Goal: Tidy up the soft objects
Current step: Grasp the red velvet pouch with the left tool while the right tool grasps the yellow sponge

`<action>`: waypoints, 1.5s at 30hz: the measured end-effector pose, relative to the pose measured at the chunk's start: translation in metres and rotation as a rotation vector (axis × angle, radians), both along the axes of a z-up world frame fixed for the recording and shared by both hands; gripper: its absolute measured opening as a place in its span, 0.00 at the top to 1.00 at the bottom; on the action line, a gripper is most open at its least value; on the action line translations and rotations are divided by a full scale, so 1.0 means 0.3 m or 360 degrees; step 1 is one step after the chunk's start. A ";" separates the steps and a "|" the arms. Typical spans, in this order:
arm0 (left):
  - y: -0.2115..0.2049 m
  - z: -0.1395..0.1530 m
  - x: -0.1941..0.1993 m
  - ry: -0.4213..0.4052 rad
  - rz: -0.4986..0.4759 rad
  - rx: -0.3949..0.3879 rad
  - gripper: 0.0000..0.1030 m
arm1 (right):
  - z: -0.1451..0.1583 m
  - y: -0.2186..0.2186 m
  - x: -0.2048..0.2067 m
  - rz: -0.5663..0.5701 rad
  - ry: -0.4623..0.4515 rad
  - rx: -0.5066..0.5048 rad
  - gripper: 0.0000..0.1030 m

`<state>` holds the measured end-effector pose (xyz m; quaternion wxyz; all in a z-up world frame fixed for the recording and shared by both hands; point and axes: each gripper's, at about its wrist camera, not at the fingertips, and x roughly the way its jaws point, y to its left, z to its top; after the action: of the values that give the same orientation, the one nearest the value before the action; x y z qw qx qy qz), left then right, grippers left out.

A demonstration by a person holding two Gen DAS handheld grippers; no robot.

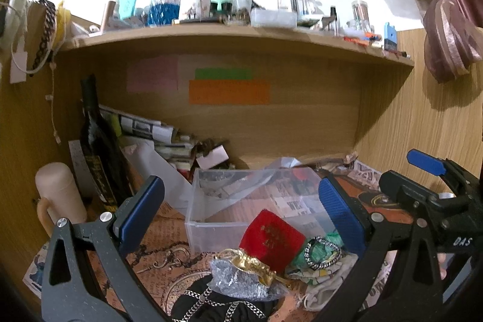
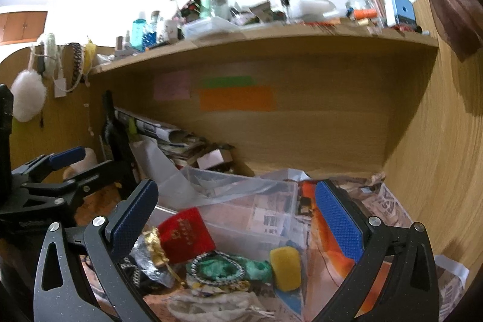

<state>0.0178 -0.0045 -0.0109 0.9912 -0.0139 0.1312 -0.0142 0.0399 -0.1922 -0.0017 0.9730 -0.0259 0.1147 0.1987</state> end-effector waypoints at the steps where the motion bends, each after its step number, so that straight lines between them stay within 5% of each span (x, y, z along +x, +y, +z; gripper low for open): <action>1: 0.003 -0.011 0.012 0.0028 -0.0006 -0.0005 0.00 | -0.010 -0.008 0.008 -0.0015 0.0018 -0.0005 0.00; 16: 0.007 -0.224 0.212 0.0475 -0.0137 -0.0059 0.00 | -0.203 -0.147 0.174 -0.0153 0.0416 -0.0111 0.00; 21: -0.020 -0.283 0.270 0.0591 -0.0193 -0.0043 0.10 | -0.255 -0.186 0.214 -0.0165 0.0529 -0.0114 0.04; 30: -0.048 -0.366 0.299 0.0697 -0.0268 -0.0025 0.21 | -0.325 -0.184 0.266 -0.0076 0.0698 -0.0115 0.26; 39: -0.058 -0.378 0.284 0.0663 -0.0248 0.0008 0.47 | -0.349 -0.149 0.279 0.0037 0.0768 -0.0123 0.68; 45: -0.036 -0.363 0.273 0.0647 -0.0242 -0.0032 0.64 | -0.336 -0.153 0.268 0.0012 0.0735 -0.0098 0.71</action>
<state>0.0999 -0.0152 -0.1198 0.9402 -0.0163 0.3290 -0.0872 0.1205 -0.2380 -0.1026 0.9190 -0.0099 0.3402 0.1992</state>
